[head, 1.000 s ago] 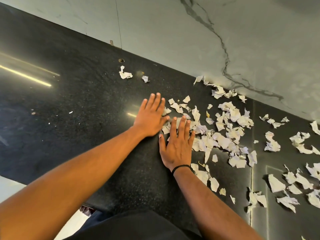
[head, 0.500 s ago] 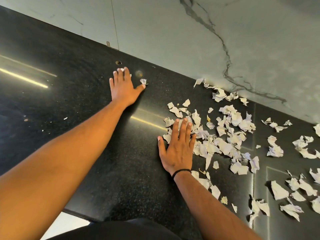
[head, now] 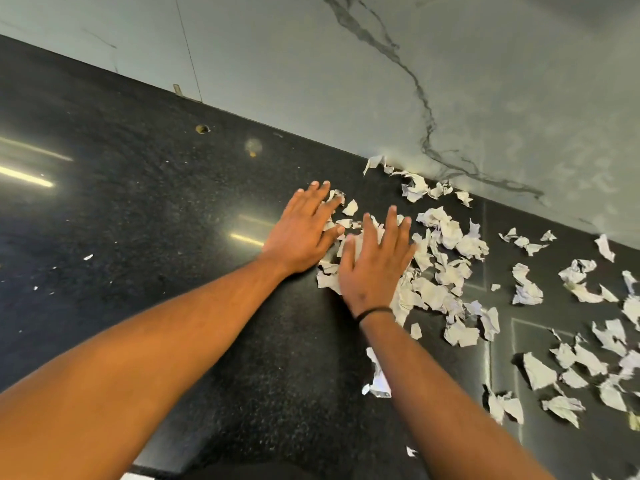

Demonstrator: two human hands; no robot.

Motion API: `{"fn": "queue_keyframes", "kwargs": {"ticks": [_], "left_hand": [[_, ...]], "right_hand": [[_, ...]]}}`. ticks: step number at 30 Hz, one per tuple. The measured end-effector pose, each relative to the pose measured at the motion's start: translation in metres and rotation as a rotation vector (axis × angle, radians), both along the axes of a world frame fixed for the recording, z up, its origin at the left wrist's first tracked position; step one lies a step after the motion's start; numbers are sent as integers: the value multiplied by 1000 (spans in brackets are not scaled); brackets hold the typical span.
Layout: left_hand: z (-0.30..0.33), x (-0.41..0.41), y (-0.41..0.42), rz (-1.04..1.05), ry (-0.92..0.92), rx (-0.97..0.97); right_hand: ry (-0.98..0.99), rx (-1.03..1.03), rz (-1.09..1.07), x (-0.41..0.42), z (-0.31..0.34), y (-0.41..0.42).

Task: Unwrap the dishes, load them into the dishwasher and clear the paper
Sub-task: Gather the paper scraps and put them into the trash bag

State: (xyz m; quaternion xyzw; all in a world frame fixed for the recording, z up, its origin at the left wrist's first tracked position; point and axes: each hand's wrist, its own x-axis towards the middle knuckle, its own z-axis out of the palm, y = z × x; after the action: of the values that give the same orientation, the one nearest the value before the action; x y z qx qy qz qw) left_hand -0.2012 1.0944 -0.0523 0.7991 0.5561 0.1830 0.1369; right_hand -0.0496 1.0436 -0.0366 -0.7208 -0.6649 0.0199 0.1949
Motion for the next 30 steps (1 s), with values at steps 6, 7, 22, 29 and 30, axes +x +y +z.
{"fn": "queue_keyframes", "kwargs": {"ticks": [6,7,22,29,30], "left_hand": [[4,4,5,20,160,-65],[4,4,4,19,159,-65],[2,3,6,16,121,-73],[3,4,7,8,131,-65],[3,3,7,7,130,-62]], "right_hand": [[-115,-136,155,17,34,124],[-132,-195,203,17,35,139],[-85,-77,303,40,25,91],[-116,-282,26,79,29,153],[-125,-331,39,80,23,149]]}}
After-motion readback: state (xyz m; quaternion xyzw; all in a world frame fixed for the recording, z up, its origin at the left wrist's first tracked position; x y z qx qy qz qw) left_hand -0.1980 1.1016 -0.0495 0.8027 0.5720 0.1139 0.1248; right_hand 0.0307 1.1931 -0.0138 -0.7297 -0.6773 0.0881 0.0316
